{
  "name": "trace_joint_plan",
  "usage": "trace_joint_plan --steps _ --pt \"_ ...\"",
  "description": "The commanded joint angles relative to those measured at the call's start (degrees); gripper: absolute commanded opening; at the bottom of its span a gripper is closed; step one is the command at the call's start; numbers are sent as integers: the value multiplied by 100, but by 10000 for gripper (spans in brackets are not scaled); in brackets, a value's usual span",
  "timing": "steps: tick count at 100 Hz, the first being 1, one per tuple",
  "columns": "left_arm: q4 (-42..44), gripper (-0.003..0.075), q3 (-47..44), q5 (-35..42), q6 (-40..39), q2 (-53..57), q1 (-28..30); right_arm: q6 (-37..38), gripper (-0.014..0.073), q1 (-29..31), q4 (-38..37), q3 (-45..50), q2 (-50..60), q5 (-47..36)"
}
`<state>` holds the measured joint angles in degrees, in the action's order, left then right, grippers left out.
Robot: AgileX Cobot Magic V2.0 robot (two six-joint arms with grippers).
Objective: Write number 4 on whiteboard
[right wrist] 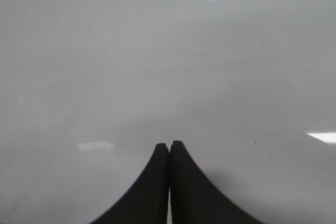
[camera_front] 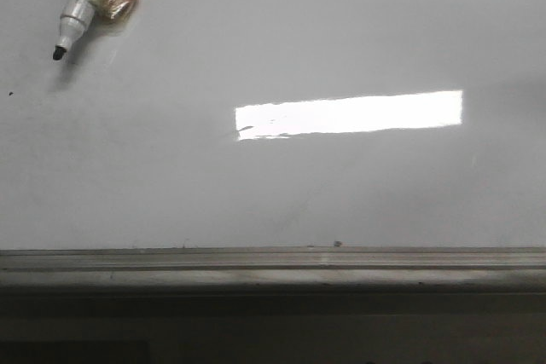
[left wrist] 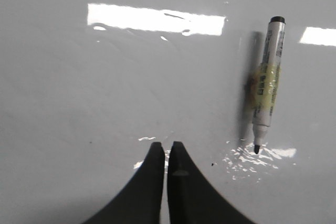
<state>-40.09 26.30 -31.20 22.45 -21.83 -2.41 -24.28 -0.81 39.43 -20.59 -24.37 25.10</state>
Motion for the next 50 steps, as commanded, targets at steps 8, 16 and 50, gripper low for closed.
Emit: trace_joint_plan --steps 8,16,50 --pt "-1261 70 329 166 1126 -647 -388 -133 220 26 104 -495 -358 -49" --pt "-2019 183 329 238 1639 -937 -545 -133 356 26 114 -565 -358 -14" --pt "-4245 314 594 125 4118 -2441 -1144 -155 384 26 128 -585 -358 0"
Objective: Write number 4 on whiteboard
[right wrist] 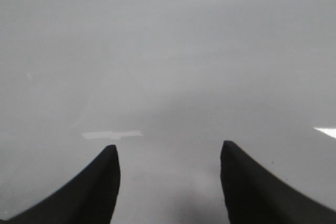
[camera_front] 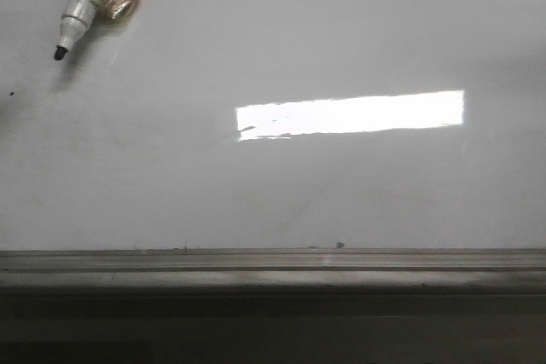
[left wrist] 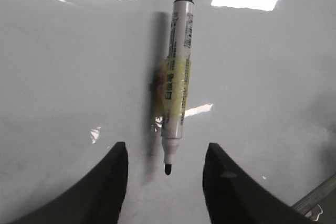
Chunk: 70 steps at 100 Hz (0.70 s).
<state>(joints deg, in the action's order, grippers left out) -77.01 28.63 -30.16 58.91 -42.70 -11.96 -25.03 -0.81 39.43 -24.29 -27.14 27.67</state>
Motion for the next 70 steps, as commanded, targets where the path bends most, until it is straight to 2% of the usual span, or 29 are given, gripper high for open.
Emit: trace_joint_plan --steps 1,14,35,64,70 --pt "-541 314 398 9 498 -413 -223 -79 384 26 128 -216 -81 -256" --pt "-527 314 736 47 641 -955 -452 -79 384 26 128 -216 -81 -256" --pt "-386 314 1173 -1 662 -1617 -499 -93 384 26 128 -216 -81 -266" --pt "-371 314 1300 -161 803 -2060 -499 -106 384 26 128 -216 -81 -316" --pt "-360 295 1300 -161 803 -2063 -499 -108 384 26 128 -216 -81 -316"
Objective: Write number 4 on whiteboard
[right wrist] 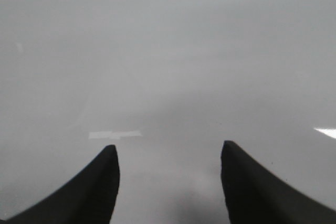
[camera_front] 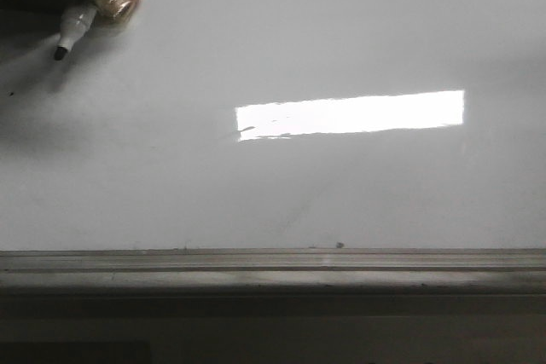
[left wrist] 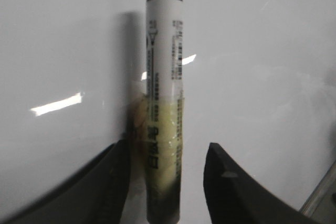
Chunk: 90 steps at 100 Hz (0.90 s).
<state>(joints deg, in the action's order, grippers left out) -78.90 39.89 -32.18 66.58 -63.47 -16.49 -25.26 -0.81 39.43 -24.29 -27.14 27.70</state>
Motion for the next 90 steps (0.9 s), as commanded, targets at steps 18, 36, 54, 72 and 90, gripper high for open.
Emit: trace_joint_plan --steps 18,36,54,72,90 --pt "-36 18 173 -15 45 14 -47 -95 384 26 128 -216 -81 -308" --pt "59 -20 206 -322 206 14 -47 -182 384 26 174 -229 -147 -75" --pt "699 -20 530 -1057 539 14 -331 -1985 384 16 1745 -518 -749 1139" --pt "1827 -20 871 -882 465 14 -1498 -3319 384 16 3344 -1161 -1878 2239" --pt "2662 -20 925 -107 159 5 -2547 -3435 384 16 3574 -1918 -2797 3214"
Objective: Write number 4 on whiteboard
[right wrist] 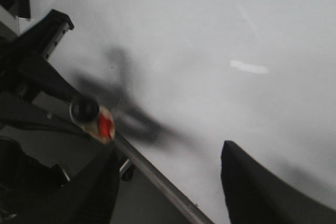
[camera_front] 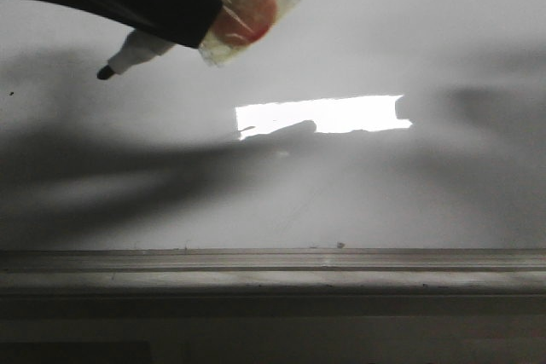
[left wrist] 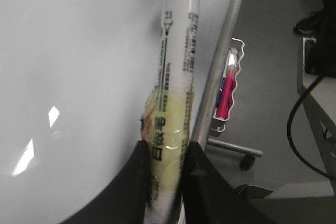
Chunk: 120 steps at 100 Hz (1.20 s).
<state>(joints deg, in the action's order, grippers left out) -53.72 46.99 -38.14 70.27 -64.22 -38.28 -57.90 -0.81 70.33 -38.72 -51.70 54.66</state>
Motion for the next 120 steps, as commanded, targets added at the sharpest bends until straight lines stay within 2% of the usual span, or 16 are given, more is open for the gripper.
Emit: trace_joint_plan --steps 1,18,38,58,72,92,109,120 --pt "156 -20 215 544 -210 69 -394 -171 384 16 483 -501 -369 554" --pt "291 -20 226 857 -219 -47 -773 -171 384 16 708 -970 -874 1241" --pt "188 -20 353 1157 -252 -166 -793 -171 384 16 696 -1173 -1078 1776" --pt "188 -20 738 1135 -252 -351 -793 -171 384 -196 602 -1173 -1110 1800" --pt "208 -20 947 921 -252 -528 -793 -171 384 -439 541 -1173 -1110 1503" --pt "264 -20 1061 831 -241 -565 -793 -171 382 -474 541 -1173 -1110 1406" --pt "330 -20 1061 674 -199 -565 -793 -181 281 -474 541 -1173 -1110 1383" --pt "330 -20 1061 685 -191 -565 -793 -181 255 -474 541 -1173 -1110 1394"
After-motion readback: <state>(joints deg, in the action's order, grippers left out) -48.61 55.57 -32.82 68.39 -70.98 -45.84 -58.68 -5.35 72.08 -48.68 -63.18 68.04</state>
